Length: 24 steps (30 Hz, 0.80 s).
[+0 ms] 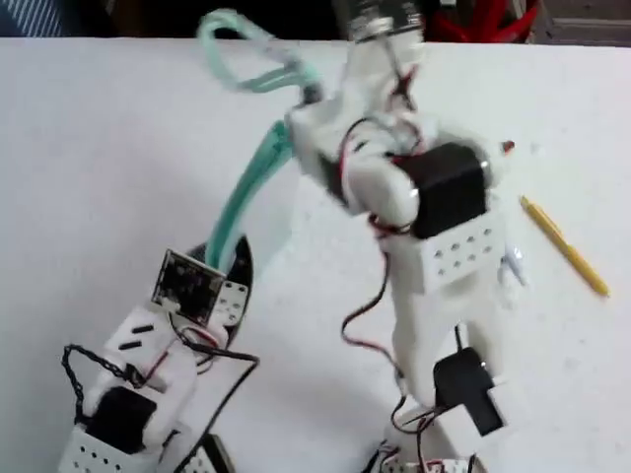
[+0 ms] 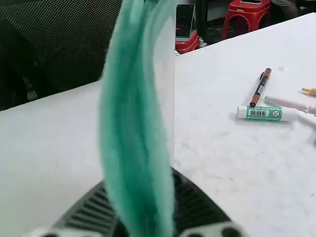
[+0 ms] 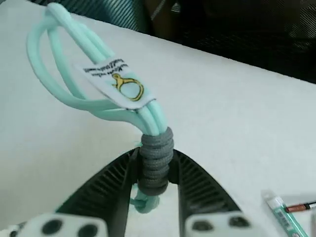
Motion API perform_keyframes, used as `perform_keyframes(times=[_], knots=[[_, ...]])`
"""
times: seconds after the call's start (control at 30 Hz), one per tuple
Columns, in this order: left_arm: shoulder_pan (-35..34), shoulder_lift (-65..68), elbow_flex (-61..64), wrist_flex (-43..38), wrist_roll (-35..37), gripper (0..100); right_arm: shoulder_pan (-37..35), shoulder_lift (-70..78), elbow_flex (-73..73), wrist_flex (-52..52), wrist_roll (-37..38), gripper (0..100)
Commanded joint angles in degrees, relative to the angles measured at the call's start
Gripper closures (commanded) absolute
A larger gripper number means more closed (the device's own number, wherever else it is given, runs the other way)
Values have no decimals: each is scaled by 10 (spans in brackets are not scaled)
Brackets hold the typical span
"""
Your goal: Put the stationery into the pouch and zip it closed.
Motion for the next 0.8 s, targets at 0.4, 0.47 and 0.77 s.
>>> perform_keyframes(times=[0.4, 0.47, 0.77], knots=[[2, -2, -2, -15, -5, 977, -178, -23, 55, 7, 35, 981], [2, -2, -2, -15, -5, 977, -191, -23, 54, 6, 35, 981], [1, -2, -3, -15, -5, 977, -218, -42, 60, 7, 35, 981]])
